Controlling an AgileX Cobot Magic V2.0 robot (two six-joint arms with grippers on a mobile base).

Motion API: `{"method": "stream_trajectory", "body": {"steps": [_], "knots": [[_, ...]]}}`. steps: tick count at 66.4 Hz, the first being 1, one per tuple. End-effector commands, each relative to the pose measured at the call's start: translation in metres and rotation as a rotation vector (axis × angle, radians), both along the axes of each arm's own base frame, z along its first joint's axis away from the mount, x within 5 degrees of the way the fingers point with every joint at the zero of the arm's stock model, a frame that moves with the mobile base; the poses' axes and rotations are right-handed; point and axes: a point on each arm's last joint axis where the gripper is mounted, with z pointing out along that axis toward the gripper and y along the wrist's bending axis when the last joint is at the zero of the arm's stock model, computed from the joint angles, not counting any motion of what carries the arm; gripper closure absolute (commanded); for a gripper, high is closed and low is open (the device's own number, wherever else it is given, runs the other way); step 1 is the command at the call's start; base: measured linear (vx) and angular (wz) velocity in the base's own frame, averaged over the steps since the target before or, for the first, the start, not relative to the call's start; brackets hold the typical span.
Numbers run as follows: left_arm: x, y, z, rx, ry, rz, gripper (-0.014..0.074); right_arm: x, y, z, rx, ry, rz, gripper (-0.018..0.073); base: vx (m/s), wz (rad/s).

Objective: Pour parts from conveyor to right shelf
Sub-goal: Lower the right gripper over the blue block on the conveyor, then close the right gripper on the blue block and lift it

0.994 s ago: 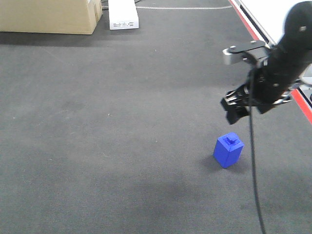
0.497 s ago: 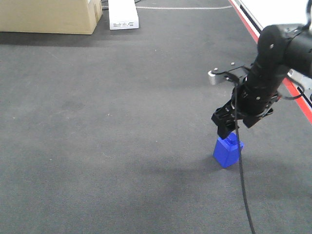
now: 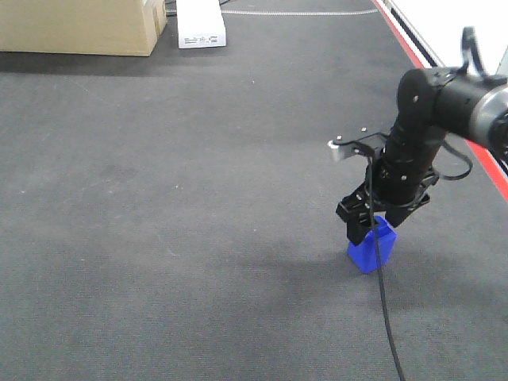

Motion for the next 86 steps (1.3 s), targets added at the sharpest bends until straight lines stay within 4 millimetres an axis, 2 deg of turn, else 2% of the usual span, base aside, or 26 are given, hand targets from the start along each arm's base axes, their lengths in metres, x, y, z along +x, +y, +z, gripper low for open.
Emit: {"method": "stream_trajectory", "body": {"steps": [1,18,27,35,45,47,57,69,77,86], "knots": [[0.001,0.000,0.013,-0.016,-0.083,-0.006,0.0602,-0.003,-0.001,0.017,0.009,-0.008,0.013,0.0016,0.00,0.00],[0.001,0.000,0.013,-0.016,-0.083,-0.006,0.0602,0.003,-0.001,-0.001,0.001,0.032,0.013,0.0021,0.00,0.00],[0.001,0.000,0.013,-0.016,-0.083,-0.006,0.0602,0.003,-0.001,-0.008,-0.006,0.064,-0.009,0.0084,0.00,0.00],[0.001,0.000,0.013,-0.016,-0.083,-0.006,0.0602,0.004,-0.005,-0.009,-0.018,0.066,-0.058,0.0258,0.00,0.00],[0.001,0.000,0.013,-0.016,-0.083,-0.006,0.0602,0.005,-0.011,-0.005,-0.033,0.057,-0.110,0.0575,0.00,0.00],[0.001,0.000,0.013,-0.016,-0.083,-0.006,0.0602,0.004,-0.012,-0.003,-0.031,0.053,-0.122,0.0575,0.00,0.00],[0.001,0.000,0.013,-0.016,-0.083,-0.006,0.0602,0.003,-0.015,0.010,-0.016,0.012,-0.199,0.0568,0.00,0.00],[0.001,0.000,0.013,-0.016,-0.083,-0.006,0.0602,-0.013,-0.022,0.043,0.016,-0.100,-0.247,0.0568,0.00,0.00],[0.001,0.000,0.013,-0.016,-0.083,-0.006,0.0602,-0.036,-0.031,0.063,0.057,-0.223,-0.282,0.0568,0.00,0.00],[0.001,0.000,0.013,-0.016,-0.083,-0.006,0.0602,-0.076,-0.048,0.093,0.120,-0.453,-0.342,0.0568,0.00,0.00]]}}
